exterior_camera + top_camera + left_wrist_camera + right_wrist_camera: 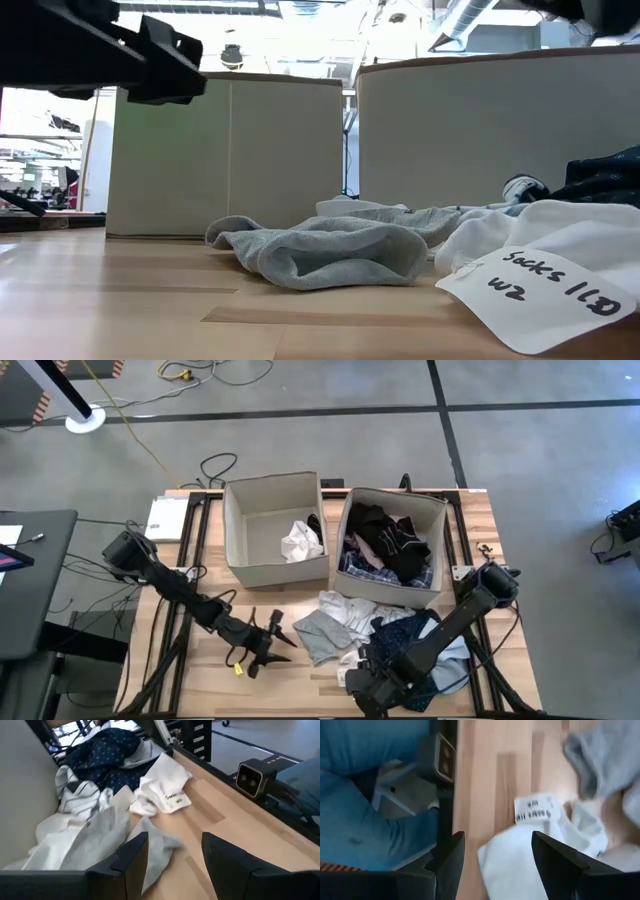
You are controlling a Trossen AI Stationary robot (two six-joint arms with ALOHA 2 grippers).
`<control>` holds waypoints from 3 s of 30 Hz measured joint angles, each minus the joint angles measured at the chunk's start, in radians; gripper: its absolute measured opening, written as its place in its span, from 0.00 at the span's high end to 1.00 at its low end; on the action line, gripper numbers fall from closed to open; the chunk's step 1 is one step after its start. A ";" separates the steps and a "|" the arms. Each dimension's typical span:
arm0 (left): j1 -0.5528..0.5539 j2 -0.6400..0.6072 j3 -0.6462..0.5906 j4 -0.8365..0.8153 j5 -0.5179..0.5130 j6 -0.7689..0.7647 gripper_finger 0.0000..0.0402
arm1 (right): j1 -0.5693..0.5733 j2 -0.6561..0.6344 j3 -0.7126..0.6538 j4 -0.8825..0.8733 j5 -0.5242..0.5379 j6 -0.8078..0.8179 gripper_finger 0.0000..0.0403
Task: Sort clothes
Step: Put the white sock into the left white laundry bin
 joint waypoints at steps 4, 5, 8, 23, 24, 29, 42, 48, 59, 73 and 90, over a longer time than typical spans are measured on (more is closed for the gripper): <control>0.001 0.011 0.025 -0.003 0.000 0.013 0.55 | 0.010 -0.001 -0.061 0.060 0.010 0.036 0.39; 0.002 0.011 0.028 -0.002 0.001 0.014 0.55 | 0.010 0.000 -0.075 0.073 0.010 0.038 0.39; 0.006 0.010 0.029 -0.003 0.001 0.016 0.55 | 0.012 0.000 -0.126 0.148 0.012 0.045 0.39; 0.018 0.009 0.029 -0.004 0.000 0.003 0.55 | 0.018 0.000 -0.294 0.243 0.012 0.132 0.44; 0.019 0.009 0.029 -0.004 0.000 0.000 0.55 | 0.018 0.000 -0.299 0.254 0.012 0.133 0.46; 0.021 0.009 0.029 -0.004 0.000 0.000 0.55 | 0.016 0.000 -0.324 0.302 0.016 0.118 0.60; 0.021 0.009 0.029 -0.005 0.000 0.002 0.55 | 0.001 -0.001 -0.359 0.328 0.016 0.087 0.98; 0.021 0.009 0.029 -0.004 0.000 0.002 0.55 | -0.004 0.000 -0.341 0.363 0.016 0.025 0.99; 0.021 0.009 0.029 0.037 0.003 0.010 0.55 | -0.006 0.000 -0.197 0.319 0.096 -0.163 1.00; 0.023 0.009 0.029 0.122 0.074 0.015 0.55 | -0.033 0.000 -0.079 0.254 0.239 -0.342 1.00; 0.048 0.009 0.029 0.121 0.073 -0.029 0.36 | -0.076 -0.003 -0.021 0.210 0.272 -0.409 1.00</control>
